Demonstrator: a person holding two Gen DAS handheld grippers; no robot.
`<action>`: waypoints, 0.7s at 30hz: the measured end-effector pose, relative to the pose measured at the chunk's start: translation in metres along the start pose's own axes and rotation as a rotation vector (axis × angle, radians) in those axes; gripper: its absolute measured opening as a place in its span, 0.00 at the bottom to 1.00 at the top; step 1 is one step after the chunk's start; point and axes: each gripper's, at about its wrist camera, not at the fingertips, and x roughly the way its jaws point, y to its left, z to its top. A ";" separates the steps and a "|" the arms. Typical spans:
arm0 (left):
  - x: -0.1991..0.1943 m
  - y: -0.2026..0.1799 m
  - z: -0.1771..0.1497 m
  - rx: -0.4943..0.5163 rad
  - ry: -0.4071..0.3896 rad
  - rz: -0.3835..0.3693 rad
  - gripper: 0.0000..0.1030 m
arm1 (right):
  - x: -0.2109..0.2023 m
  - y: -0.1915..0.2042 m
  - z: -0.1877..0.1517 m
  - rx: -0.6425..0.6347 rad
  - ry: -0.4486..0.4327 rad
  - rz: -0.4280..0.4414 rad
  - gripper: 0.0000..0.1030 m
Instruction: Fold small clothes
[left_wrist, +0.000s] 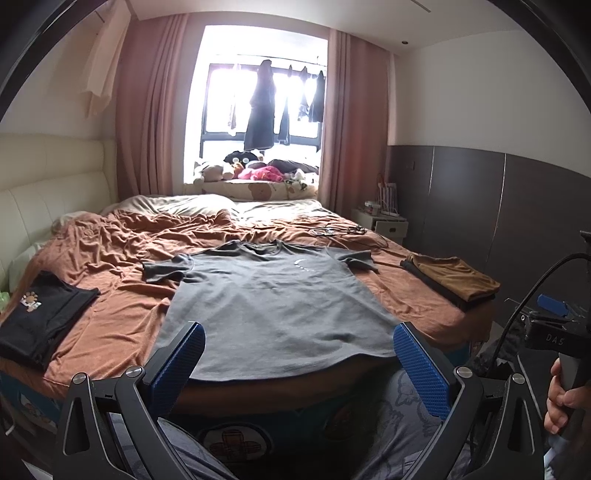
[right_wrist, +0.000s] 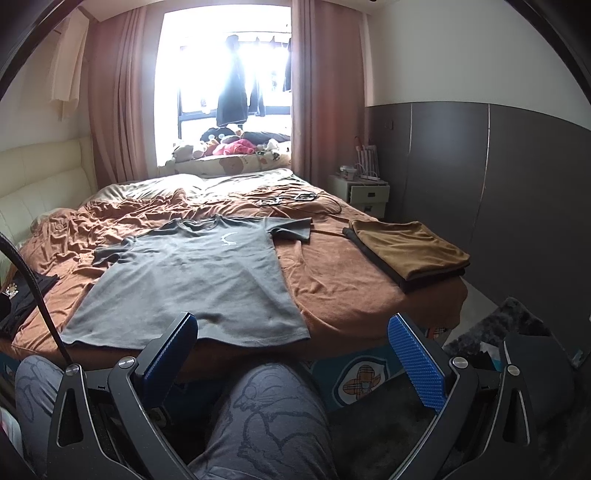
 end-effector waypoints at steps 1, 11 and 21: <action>0.000 0.000 0.000 -0.002 0.000 -0.001 1.00 | 0.000 0.000 0.000 -0.001 -0.001 0.000 1.00; -0.006 0.003 -0.004 -0.007 -0.014 0.008 1.00 | -0.001 0.001 -0.001 -0.004 -0.003 0.005 1.00; -0.007 0.003 -0.003 -0.009 -0.014 0.009 1.00 | -0.002 0.000 -0.003 -0.003 -0.008 0.005 1.00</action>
